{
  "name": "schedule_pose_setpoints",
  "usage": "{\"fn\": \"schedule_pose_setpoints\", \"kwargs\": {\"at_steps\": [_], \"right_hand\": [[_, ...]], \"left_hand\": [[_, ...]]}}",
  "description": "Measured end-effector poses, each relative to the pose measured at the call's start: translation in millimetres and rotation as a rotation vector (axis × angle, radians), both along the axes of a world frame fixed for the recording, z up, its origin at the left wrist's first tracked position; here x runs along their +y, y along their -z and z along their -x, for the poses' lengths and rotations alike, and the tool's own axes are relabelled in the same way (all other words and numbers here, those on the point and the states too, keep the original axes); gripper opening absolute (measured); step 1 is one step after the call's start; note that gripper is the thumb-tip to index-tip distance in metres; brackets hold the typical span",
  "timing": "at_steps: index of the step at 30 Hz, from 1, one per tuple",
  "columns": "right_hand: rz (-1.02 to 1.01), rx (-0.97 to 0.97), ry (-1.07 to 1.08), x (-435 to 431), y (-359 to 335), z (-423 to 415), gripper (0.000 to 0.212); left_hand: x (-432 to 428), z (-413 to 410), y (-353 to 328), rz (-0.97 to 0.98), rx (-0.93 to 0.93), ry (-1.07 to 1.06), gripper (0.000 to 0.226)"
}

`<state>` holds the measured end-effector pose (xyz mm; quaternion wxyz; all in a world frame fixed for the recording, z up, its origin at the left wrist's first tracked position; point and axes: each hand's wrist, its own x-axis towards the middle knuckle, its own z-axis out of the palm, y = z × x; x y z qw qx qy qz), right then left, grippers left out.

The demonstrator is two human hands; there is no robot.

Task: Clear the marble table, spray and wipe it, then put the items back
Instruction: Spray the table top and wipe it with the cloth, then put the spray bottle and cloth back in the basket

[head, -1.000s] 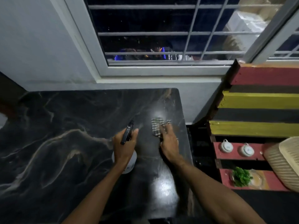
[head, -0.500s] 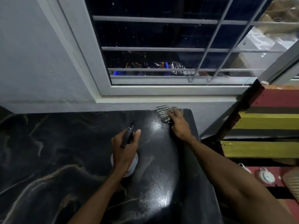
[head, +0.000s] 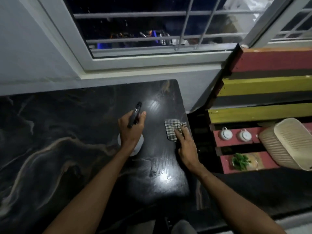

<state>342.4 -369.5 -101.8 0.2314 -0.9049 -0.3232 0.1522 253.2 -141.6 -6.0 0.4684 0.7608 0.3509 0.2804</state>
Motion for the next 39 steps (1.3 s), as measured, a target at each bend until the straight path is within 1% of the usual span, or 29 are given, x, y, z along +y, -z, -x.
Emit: {"fn": "schedule_pose_setpoints", "kwargs": {"at_steps": [1,4,5,7,9,13,16,18,21,25,27,30,33,35,37,39], "right_hand": [[-0.011,0.024,-0.01,-15,-1,17,0.084],[-0.101,0.099,-0.137,-62,-11,50,0.075],[-0.151,0.13,-0.109,-80,-17,47,0.072],[-0.241,0.185,0.066,-101,-25,23,0.066],[-0.329,0.196,0.238,-129,-37,-16,0.063],[-0.42,0.179,0.341,-188,-61,-87,0.066],[-0.461,0.183,0.399,-251,-72,-133,0.067],[-0.447,0.188,0.46,-298,-72,-159,0.065],[-0.464,0.156,0.63,-377,-65,-202,0.06],[-0.521,0.1,0.904,-474,-40,-262,0.052],[-0.485,0.097,1.017,-520,-13,-297,0.048],[-0.38,0.089,1.029,-557,22,-330,0.048],[-0.298,0.148,1.012,-585,75,-367,0.042],[-0.255,0.181,0.985,-592,101,-383,0.039],[-0.224,0.172,0.975,-594,129,-395,0.038],[-0.207,0.155,0.972,-590,144,-401,0.032]], "left_hand": [[-10,1,-2,0.003,0.003,0.009,0.041],[-45,-3,-7,-0.03,0.003,0.038,0.042],[-64,-10,-12,-0.037,0.006,0.053,0.042],[-93,-24,-17,-0.039,0.015,0.078,0.043],[-133,-47,-26,-0.045,-0.003,0.119,0.046],[-209,-100,-46,-0.045,-0.023,0.177,0.048],[-275,-153,-50,0.024,-0.039,0.233,0.047],[-318,-191,-46,0.054,-0.036,0.299,0.048],[-390,-254,-36,0.09,-0.047,0.445,0.047],[-481,-341,-14,0.111,-0.098,0.584,0.045],[-532,-390,8,0.136,-0.147,0.655,0.044],[-578,-440,38,0.189,-0.189,0.727,0.038],[-619,-484,87,0.231,-0.184,0.771,0.031],[-635,-503,125,0.249,-0.158,0.808,0.026],[-648,-517,168,0.265,-0.122,0.845,0.024],[-649,-525,199,0.294,-0.095,0.873,0.025]]}}
